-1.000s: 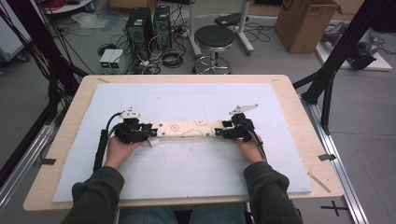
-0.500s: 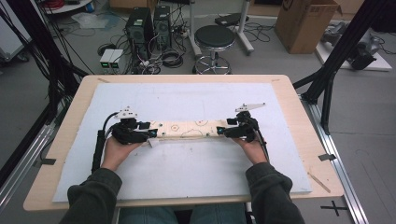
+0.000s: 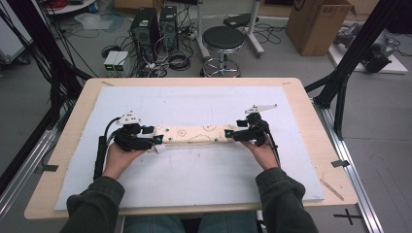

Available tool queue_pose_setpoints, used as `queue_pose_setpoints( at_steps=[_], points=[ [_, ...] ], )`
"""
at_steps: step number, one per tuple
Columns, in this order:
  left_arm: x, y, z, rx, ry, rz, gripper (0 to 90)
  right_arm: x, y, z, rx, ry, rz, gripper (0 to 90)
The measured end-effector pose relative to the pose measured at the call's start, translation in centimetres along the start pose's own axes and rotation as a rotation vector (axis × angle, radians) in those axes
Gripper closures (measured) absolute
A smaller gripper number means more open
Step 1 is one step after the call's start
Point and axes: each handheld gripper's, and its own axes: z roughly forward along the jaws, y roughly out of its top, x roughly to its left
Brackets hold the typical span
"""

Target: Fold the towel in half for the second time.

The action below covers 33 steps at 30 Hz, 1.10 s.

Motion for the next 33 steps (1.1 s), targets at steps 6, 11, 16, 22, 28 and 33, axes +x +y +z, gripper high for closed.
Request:
queue_pose_setpoints(
  at_steps=[6,11,16,22,28,33],
  points=[
    [-0.1,-0.1,-0.4,-0.005,0.006,0.004,39.0,0.2,0.0,-0.2,0.003,-0.004,-0.003,20.6],
    [-0.1,-0.5,-0.9,-0.008,0.009,0.005,38.5,0.5,0.0,-0.4,0.0,0.002,-0.014,20.4],
    [0.0,-0.9,-1.2,-0.002,0.013,0.003,37.4,0.6,0.0,-0.6,-0.005,0.003,-0.013,20.1],
    [-0.1,-1.2,-1.6,-0.004,0.013,0.006,36.6,0.7,0.0,-0.9,-0.008,0.0,-0.016,19.6],
    [-0.3,-1.4,-2.0,-0.007,0.015,0.01,35.4,1.1,-0.1,-1.4,-0.009,0.004,-0.02,18.9],
    [-0.6,-1.6,-2.4,-0.012,0.016,0.019,34.1,1.3,-0.1,-1.8,-0.013,0.004,-0.032,18.0]
  ],
)
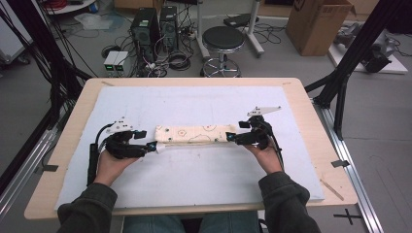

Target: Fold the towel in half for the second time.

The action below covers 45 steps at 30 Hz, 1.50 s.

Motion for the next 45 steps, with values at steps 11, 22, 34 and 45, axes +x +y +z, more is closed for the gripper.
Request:
queue_pose_setpoints(
  at_steps=[11,22,34,45],
  points=[
    [-0.3,-0.8,-0.9,-0.016,0.01,-0.007,32.4,0.4,-0.8,-0.5,-0.008,0.004,-0.009,17.6],
    [-0.8,-1.5,-1.6,-0.006,0.013,0.005,30.3,0.4,-2.3,-1.3,-0.021,0.0,0.003,14.7],
    [-1.3,-2.5,-2.6,0.002,0.024,0.013,27.9,0.2,-4.1,-2.5,-0.03,-0.016,0.013,12.6],
    [-2.3,-3.2,-3.7,-0.005,0.03,0.028,27.5,1.1,-5.0,-3.5,-0.039,-0.029,-0.022,12.5]
  ],
)
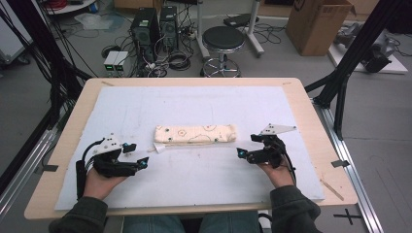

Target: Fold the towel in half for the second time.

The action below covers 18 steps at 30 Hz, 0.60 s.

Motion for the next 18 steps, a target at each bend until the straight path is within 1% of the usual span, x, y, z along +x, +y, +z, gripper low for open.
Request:
queue_pose_setpoints(
  at_steps=[2,5,11,13,18],
  points=[
    [-0.1,-0.1,-0.2,0.0,0.002,0.001,27.5,0.2,-0.2,-0.2,0.004,0.0,0.004,12.5],
    [-0.2,-0.3,-0.5,-0.007,0.009,-0.005,27.2,0.4,-0.4,-0.6,-0.002,0.0,-0.004,12.5],
    [-0.4,-0.5,-1.2,-0.014,0.023,0.006,27.0,0.6,-1.0,-1.4,-0.016,-0.011,-0.01,12.5],
    [-0.6,-0.6,-1.3,-0.012,0.019,0.008,26.9,0.6,-1.2,-1.7,-0.018,-0.016,-0.013,12.5],
    [-0.9,-0.9,-1.5,-0.001,0.027,0.017,26.8,0.7,-1.6,-2.4,-0.018,-0.025,-0.012,12.5]
  ],
)
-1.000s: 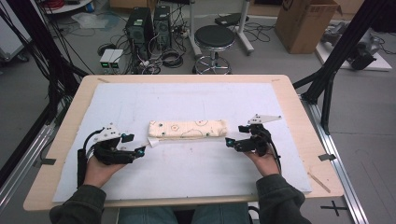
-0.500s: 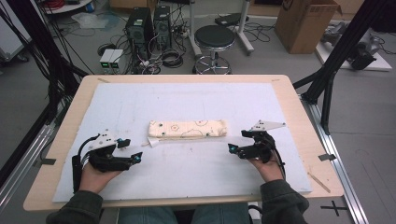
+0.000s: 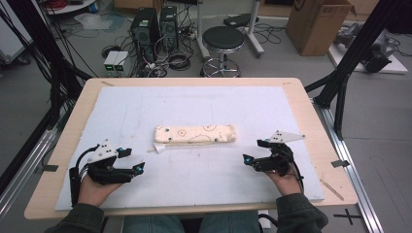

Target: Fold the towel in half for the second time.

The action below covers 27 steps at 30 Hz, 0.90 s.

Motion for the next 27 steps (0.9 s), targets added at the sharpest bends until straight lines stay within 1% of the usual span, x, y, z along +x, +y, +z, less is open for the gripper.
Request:
queue_pose_setpoints(
  at_steps=[3,5,6,7,11,19,21,22,26,27],
  points=[
    [-0.2,-0.1,-0.2,0.006,0.006,0.008,26.8,0.0,-0.3,-0.5,-0.005,-0.008,0.003,12.5],
    [-0.3,-0.2,-0.3,0.001,0.011,0.003,26.7,0.0,-0.5,-0.9,-0.006,-0.015,0.005,12.5],
    [-0.3,-0.2,-0.4,0.005,0.01,0.01,26.7,0.0,-0.6,-1.1,-0.009,-0.017,0.004,12.4],
    [-0.4,-0.3,-0.5,0.003,0.009,0.001,26.7,0.0,-0.8,-1.2,-0.01,-0.021,0.004,12.5],
    [-0.4,-0.5,-0.7,0.006,0.019,0.008,26.7,0.1,-1.3,-1.7,-0.006,-0.023,0.005,12.5],
    [-0.8,-1.0,-1.3,0.009,0.025,0.006,26.6,0.3,-1.9,-2.3,0.002,-0.028,0.0,12.4],
    [-0.9,-1.1,-1.5,0.009,0.024,0.004,26.6,0.3,-2.0,-2.5,0.002,-0.029,0.01,12.4],
    [-0.9,-1.1,-1.6,0.006,0.025,0.005,26.6,0.3,-2.1,-2.5,0.001,-0.03,0.004,12.5],
    [-0.9,-1.3,-1.9,0.005,0.032,0.004,26.6,0.3,-2.4,-2.9,0.002,-0.034,0.014,12.5],
    [-1.0,-1.4,-2.0,0.003,0.032,-0.002,26.6,0.2,-2.4,-2.9,-0.002,-0.035,0.007,12.4]
  ],
)
